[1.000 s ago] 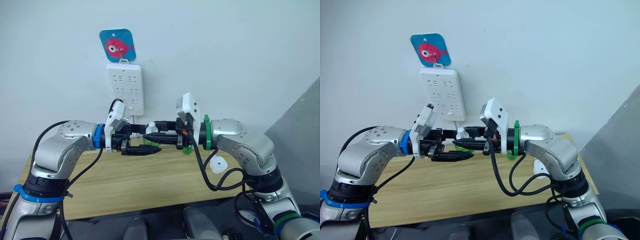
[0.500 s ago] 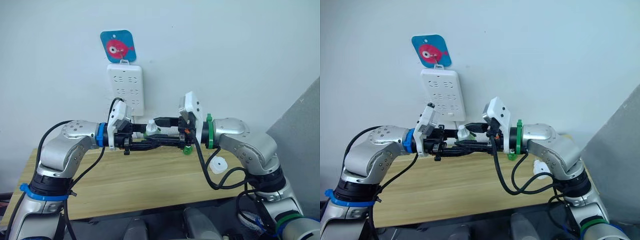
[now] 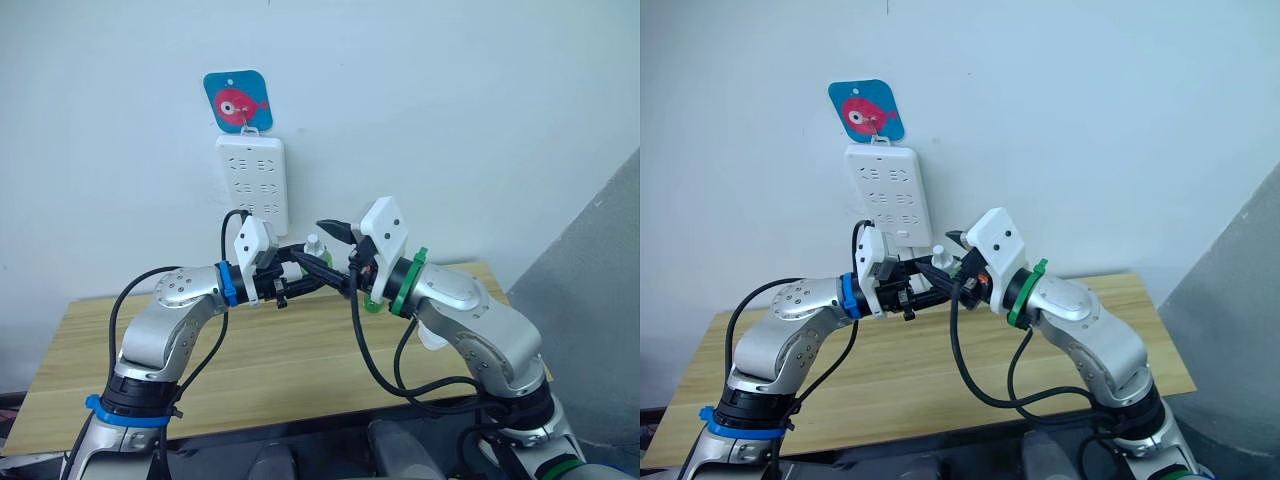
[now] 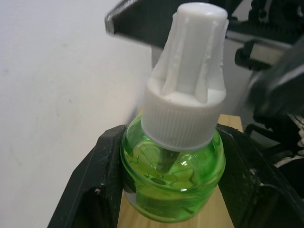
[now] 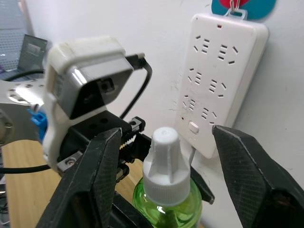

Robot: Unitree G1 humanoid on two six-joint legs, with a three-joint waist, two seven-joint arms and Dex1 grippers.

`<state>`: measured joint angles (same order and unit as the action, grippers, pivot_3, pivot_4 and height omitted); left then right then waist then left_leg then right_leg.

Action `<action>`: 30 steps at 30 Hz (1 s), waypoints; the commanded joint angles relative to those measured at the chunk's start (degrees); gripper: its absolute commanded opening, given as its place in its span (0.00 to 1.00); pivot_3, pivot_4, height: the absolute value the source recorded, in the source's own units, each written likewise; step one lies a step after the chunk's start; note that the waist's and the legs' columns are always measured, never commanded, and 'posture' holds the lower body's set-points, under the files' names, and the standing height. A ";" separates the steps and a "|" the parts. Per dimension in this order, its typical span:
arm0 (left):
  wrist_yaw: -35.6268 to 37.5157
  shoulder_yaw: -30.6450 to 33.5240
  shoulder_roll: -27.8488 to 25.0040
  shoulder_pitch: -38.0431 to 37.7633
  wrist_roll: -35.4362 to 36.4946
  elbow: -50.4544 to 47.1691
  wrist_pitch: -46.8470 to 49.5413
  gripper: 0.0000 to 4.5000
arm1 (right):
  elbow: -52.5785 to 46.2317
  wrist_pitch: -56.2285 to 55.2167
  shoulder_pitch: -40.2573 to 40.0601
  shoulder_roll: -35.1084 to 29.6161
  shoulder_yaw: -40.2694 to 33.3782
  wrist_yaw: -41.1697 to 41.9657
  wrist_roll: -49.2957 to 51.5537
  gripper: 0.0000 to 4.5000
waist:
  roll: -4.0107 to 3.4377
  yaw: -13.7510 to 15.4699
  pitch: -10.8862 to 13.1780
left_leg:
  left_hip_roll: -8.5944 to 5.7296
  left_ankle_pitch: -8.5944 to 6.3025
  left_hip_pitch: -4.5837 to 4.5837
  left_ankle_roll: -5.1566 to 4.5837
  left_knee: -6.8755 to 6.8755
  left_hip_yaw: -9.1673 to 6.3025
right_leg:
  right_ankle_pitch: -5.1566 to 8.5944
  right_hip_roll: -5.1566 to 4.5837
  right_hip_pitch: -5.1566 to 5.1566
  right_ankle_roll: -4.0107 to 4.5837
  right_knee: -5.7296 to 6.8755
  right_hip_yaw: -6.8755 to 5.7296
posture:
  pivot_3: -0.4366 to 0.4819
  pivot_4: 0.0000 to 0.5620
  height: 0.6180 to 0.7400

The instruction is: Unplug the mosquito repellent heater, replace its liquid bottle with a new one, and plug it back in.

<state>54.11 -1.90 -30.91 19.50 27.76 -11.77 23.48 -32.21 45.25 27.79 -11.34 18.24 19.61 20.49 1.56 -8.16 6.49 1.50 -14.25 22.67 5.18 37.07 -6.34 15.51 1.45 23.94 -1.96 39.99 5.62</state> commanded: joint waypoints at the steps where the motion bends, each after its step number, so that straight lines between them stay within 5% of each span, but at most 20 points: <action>1: -1.61 0.46 1.08 0.79 0.24 -2.50 -0.60 0.51 | 0.63 -2.62 0.18 0.76 0.78 -0.73 -2.15 0.70 | -0.01 0.04 -0.08 | -0.01 0.00 0.00 0.00 0.00 -0.01 | 0.00 -0.01 -0.02 0.00 -0.01 -0.01 | 0.34 0.09 0.90; 4: -1.94 0.33 1.28 0.89 0.26 -2.62 -0.51 0.51 | 1.55 -3.32 -0.03 1.71 0.77 -0.99 -2.77 0.70 | -0.01 -0.10 -0.09 | 0.00 0.00 -0.04 0.00 -0.01 -0.02 | 0.00 -0.01 -0.06 0.00 -0.03 -0.02 | 0.34 0.10 0.90; 6: -1.97 0.44 1.24 1.08 0.44 -2.53 -0.29 0.51 | 1.92 -3.78 -0.28 2.23 0.53 -1.03 -2.86 0.62 | -0.02 -0.17 -0.10 | 0.02 0.00 -0.11 0.00 -0.03 -0.03 | 0.00 0.02 -0.10 0.00 -0.01 -0.02 | 0.34 0.10 0.90; 11: -1.17 0.66 0.28 1.29 0.96 -2.16 0.30 0.51 | 2.27 -5.00 -0.51 2.26 0.29 0.58 -2.75 0.24 | -0.02 -0.16 -0.10 | 0.02 -0.01 -0.22 -0.01 -0.04 -0.05 | 0.01 0.03 -0.23 0.00 -0.04 -0.04 | 0.34 0.10 0.90; 17: 6.04 0.83 -3.86 1.83 3.67 -0.98 2.20 0.51 | 3.74 -6.55 1.19 -1.54 -0.78 12.03 2.54 0.24 | -0.02 -0.23 -0.10 | 0.02 -0.01 -0.43 -0.02 -0.07 -0.05 | 0.05 0.06 -0.41 0.02 -0.06 -0.05 | 0.34 0.10 0.90; 24: 16.73 -1.24 -7.34 4.11 2.99 3.11 -1.50 0.51 | 18.07 -8.31 14.65 -14.31 -0.41 43.06 10.22 0.24 | -0.05 -0.37 -0.08 | 0.01 -0.04 -0.79 -0.06 -0.10 -0.02 | 0.27 0.07 -0.75 -0.23 -0.14 -0.05 | 0.33 0.11 0.90; 28: 13.18 -1.07 -4.89 3.50 2.65 2.70 -2.20 0.51 | 20.75 -6.68 17.32 -15.95 -1.29 46.94 12.22 0.24 | -0.05 -0.52 -0.08 | 0.06 -0.13 -0.81 -0.21 -0.11 -0.06 | 0.37 0.09 -0.75 -0.11 -0.10 -0.10 | 0.34 0.11 0.90; 30: 9.82 -0.46 -3.20 1.77 2.58 1.12 -2.00 0.51 | 19.57 -7.17 15.82 -16.08 -2.92 44.52 11.73 0.40 | -0.05 -0.59 -0.08 | 0.07 -0.18 -0.78 -0.29 -0.10 -0.05 | 0.34 0.09 -0.74 0.05 -0.07 -0.09 | 0.34 0.12 0.90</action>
<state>67.51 -5.35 -34.17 22.07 30.97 -10.27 21.84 -10.68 38.24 44.15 -26.69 18.03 63.82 30.57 1.52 -8.75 6.41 1.58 -14.45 21.90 4.85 36.97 -6.39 15.84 1.53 23.21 -1.87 39.91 5.53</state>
